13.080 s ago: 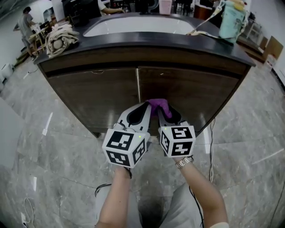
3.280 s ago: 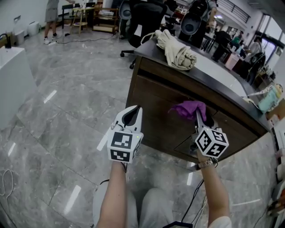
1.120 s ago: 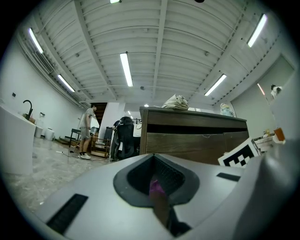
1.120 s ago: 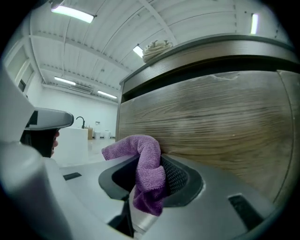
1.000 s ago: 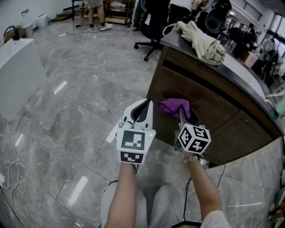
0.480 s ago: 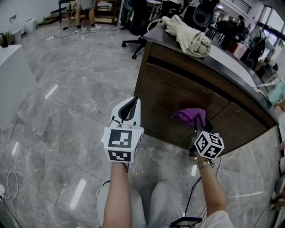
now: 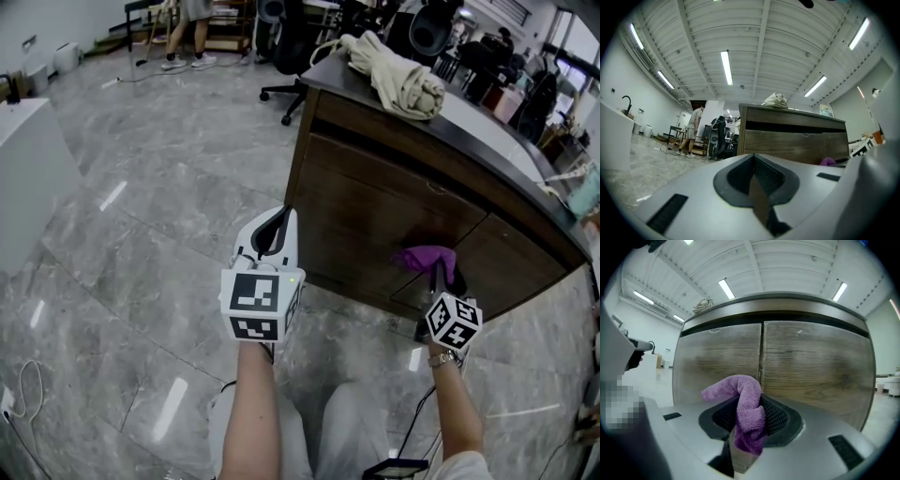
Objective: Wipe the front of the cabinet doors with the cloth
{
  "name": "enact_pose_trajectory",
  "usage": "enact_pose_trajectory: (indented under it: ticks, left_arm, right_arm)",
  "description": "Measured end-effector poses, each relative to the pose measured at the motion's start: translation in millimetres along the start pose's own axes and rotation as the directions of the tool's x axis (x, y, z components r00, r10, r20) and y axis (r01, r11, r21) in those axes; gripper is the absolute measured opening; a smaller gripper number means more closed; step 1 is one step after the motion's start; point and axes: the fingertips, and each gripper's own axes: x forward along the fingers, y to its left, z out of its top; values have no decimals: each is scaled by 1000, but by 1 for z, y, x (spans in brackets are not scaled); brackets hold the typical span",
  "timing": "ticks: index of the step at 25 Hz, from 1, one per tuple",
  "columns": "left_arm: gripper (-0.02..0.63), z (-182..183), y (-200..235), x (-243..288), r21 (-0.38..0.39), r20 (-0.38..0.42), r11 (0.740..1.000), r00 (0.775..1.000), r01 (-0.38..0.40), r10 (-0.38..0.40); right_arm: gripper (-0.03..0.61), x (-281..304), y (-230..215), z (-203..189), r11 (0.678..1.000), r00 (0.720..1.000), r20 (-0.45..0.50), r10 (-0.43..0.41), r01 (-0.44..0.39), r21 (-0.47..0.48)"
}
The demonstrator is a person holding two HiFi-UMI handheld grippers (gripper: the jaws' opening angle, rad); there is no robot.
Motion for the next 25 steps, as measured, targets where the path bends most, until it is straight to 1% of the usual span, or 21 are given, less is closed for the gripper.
enact_pose_trajectory:
  ticks: [3, 7, 12, 14, 16, 19, 22, 25]
  left_arm:
    - [6, 0, 1, 0, -4, 1, 1000, 1000, -5, 5]
    - [6, 1, 4, -1, 1, -1, 1000, 1000, -9, 9]
    - [6, 2, 12, -7, -11, 3, 999, 1000, -31, 31]
    - [6, 3, 15, -9, -26, 7, 999, 999, -42, 42]
    - [6, 5, 13, -11, -23, 8, 999, 999, -41, 41]
    - [6, 6, 9, -13, 8, 1, 999, 1000, -31, 31]
    - [6, 7, 8, -16, 24, -2, 999, 1000, -26, 26]
    - [6, 8, 13, -19, 32, -2, 999, 1000, -31, 31]
  right_arm:
    - [137, -2, 42, -1, 995, 996, 6, 90, -90, 43]
    - [137, 7, 111, -8, 977, 979, -2, 206, -205, 65]
    - [137, 24, 203, -33, 943, 942, -64, 330, -325, 72]
    - [137, 33, 241, -38, 929, 926, -75, 370, -367, 51]
    - [137, 46, 274, -40, 921, 918, -75, 389, -388, 27]
    - [137, 69, 306, -45, 921, 915, -100, 391, -388, 46]
    - [137, 88, 316, -54, 930, 921, -131, 368, -365, 46]
    - [137, 95, 329, -56, 930, 922, -130, 365, -366, 13]
